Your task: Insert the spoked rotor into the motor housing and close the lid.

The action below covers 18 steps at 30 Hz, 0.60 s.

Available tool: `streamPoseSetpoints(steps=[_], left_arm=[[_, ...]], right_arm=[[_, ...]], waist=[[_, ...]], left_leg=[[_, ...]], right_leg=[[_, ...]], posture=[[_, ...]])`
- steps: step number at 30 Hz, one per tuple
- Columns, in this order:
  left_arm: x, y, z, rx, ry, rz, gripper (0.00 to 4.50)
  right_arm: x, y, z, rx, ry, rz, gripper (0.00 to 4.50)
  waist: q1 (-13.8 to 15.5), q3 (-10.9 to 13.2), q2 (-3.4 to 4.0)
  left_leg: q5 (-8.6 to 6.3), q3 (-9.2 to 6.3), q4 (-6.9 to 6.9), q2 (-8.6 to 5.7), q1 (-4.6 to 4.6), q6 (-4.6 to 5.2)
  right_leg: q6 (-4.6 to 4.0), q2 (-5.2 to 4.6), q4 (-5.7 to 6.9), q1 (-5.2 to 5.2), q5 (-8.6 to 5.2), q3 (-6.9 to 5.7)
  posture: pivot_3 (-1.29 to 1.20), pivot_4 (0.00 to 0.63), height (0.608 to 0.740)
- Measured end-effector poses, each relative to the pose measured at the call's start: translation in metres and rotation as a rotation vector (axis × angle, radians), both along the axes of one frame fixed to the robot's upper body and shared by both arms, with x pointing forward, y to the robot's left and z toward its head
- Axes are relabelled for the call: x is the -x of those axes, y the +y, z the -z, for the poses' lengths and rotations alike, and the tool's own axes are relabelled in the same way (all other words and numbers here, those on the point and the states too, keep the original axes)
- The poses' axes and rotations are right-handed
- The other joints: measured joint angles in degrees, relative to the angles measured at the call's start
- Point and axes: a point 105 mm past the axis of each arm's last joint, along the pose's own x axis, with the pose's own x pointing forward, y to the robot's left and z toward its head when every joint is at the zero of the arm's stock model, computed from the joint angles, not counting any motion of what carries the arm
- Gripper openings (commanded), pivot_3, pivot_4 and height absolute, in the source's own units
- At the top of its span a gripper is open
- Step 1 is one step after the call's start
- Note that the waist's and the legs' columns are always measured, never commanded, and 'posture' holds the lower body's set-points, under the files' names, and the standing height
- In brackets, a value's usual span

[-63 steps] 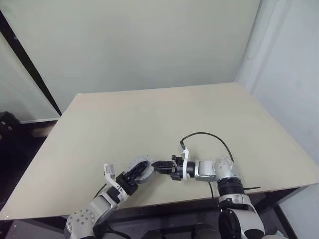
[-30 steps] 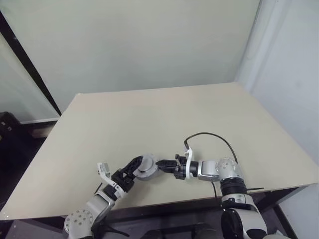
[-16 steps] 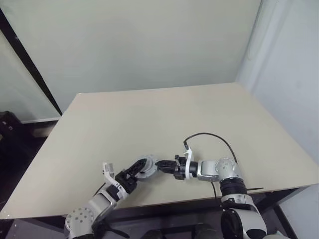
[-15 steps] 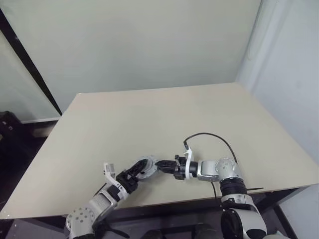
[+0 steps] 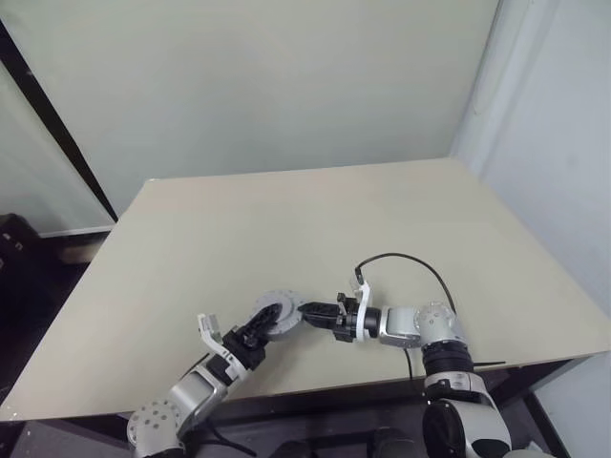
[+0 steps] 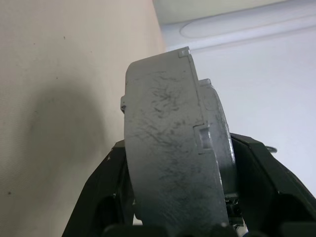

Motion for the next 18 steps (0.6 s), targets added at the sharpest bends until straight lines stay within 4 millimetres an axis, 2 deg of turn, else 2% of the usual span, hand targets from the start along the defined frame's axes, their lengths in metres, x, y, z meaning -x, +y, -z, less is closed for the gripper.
streamPoseSetpoints(steps=[7, 9, 10, 12, 16, 18], left_arm=[[-0.0030, 0.0026, -0.0012, 0.003, -0.012, -0.033, 2.31], [-0.0038, 0.0031, -0.0021, 0.005, -0.018, -0.038, 2.29], [-0.0047, 0.0028, -0.0028, 0.002, -0.022, -0.038, 2.23], [-0.0043, 0.0041, -0.0005, -0.017, -0.012, -0.039, 1.99], [-0.0037, 0.0032, 0.0032, -0.039, 0.002, -0.035, 1.99], [-0.0040, 0.0036, 0.0032, -0.040, 0.001, -0.039, 1.99]], right_arm=[[-0.0056, 0.0026, -0.0009, 0.008, -0.041, 0.030, 1.22], [-0.0062, 0.0027, -0.0016, 0.004, -0.046, 0.033, 1.98], [-0.0059, 0.0017, -0.0007, 0.010, -0.044, 0.030, 2.17], [-0.0051, 0.0002, -0.0027, -0.006, -0.043, 0.024, 2.87], [-0.0059, -0.0002, -0.0070, -0.033, -0.045, 0.031, 4.34], [-0.0070, -0.0008, -0.0066, -0.035, -0.038, 0.042, 4.50]], waist=[[0.00, 0.00, 0.00], [0.00, 0.00, 0.00], [0.00, 0.00, 0.00], [0.01, 0.00, 0.00], [-0.02, 0.00, 0.00], [-0.01, 0.00, 0.00]], left_leg=[[0.00, 0.00, 0.00, 0.00, 0.00, 0.00], [0.00, 0.01, 0.00, 0.00, 0.00, 0.00], [0.00, 0.01, 0.00, -0.01, 0.00, 0.00], [0.00, 0.01, 0.00, -0.01, -0.01, 0.00], [0.00, 0.01, 0.00, -0.01, 0.01, 0.00], [0.00, 0.00, 0.00, -0.01, 0.01, 0.00]], right_leg=[[0.00, 0.00, 0.00, 0.00, 0.00, 0.00], [0.00, 0.00, -0.01, 0.00, 0.00, 0.00], [0.00, 0.00, -0.01, 0.01, 0.00, 0.00], [0.00, 0.00, -0.01, 0.01, 0.00, 0.02], [0.00, 0.05, 0.00, -0.01, 0.00, -0.01], [-0.01, 0.06, 0.01, 0.00, 0.00, -0.01]], posture=[[0.00, 0.000, 0.740], [0.00, 0.000, 0.740], [0.00, 0.000, 0.740], [0.00, 0.000, 0.740], [0.00, 0.000, 0.740], [0.00, 0.000, 0.740]])
